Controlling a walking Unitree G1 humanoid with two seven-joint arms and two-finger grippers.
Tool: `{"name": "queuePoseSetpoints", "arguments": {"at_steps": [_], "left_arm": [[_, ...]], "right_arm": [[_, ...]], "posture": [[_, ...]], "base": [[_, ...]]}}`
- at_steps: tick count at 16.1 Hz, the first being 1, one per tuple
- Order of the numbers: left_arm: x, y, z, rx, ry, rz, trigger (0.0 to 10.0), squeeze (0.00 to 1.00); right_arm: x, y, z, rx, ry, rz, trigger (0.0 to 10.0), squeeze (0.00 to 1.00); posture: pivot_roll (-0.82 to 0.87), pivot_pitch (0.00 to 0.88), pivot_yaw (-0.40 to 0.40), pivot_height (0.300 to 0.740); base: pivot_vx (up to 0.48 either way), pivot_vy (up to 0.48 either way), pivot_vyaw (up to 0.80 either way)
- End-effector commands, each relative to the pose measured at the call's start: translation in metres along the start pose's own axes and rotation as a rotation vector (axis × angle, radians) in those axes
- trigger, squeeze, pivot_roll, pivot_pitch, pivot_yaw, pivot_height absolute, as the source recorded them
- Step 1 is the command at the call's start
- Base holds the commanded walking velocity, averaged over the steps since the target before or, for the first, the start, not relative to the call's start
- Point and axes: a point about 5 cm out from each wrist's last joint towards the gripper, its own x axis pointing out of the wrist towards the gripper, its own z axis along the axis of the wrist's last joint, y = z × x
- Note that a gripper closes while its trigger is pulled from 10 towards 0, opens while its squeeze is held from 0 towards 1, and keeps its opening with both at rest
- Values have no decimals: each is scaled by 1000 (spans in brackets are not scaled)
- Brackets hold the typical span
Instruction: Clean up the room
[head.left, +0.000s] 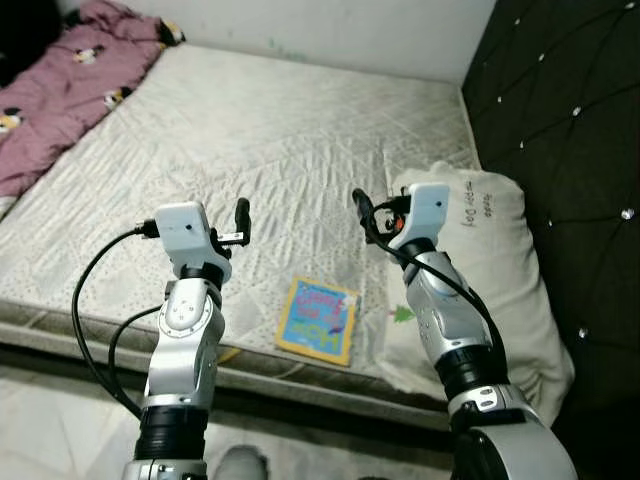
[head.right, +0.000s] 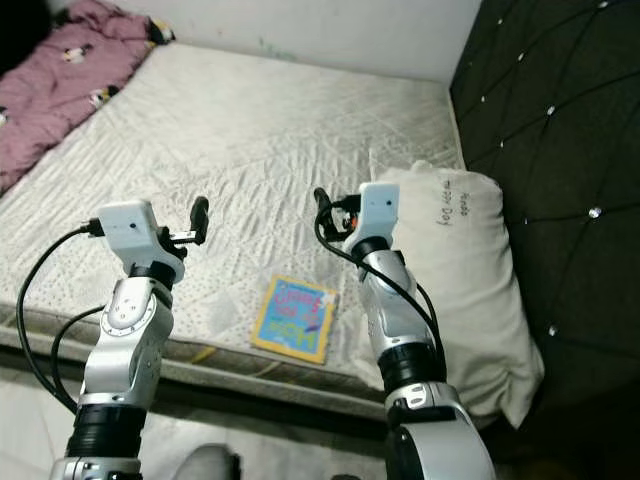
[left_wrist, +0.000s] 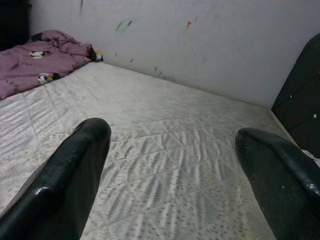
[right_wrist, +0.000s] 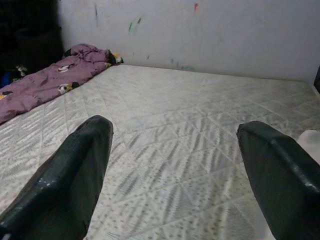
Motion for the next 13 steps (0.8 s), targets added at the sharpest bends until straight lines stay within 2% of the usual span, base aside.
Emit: {"name": "queuePoseSetpoints", "arguments": {"at_steps": [1, 5, 7, 11, 13], "left_arm": [[2, 2, 0, 0, -1, 6, 10000, 0], [2, 2, 0, 0, -1, 6, 10000, 0], [5, 1, 0, -15, -6, 10, 10000, 0], [4, 0, -1, -49, -8, 7, 10000, 0], [5, 1, -2, -60, -5, 8, 10000, 0]], "right_arm": [[4, 6, 2, -2, -4, 26, 10000, 0], [4, 6, 2, -2, -4, 26, 10000, 0], [6, 7, 3, -6, 0, 45, 10000, 0], [6, 7, 1, -6, 12, 50, 10000, 0], [6, 7, 0, -8, 16, 52, 10000, 0]], "posture": [[43, 0, -61, 740], [43, 0, -61, 740], [34, 0, -64, 740], [32, 0, -67, 740], [32, 0, -67, 740]], "base": [[0, 480, -775], [0, 480, -775], [0, 418, 0], [0, 0, 0], [0, 480, -256]]}}
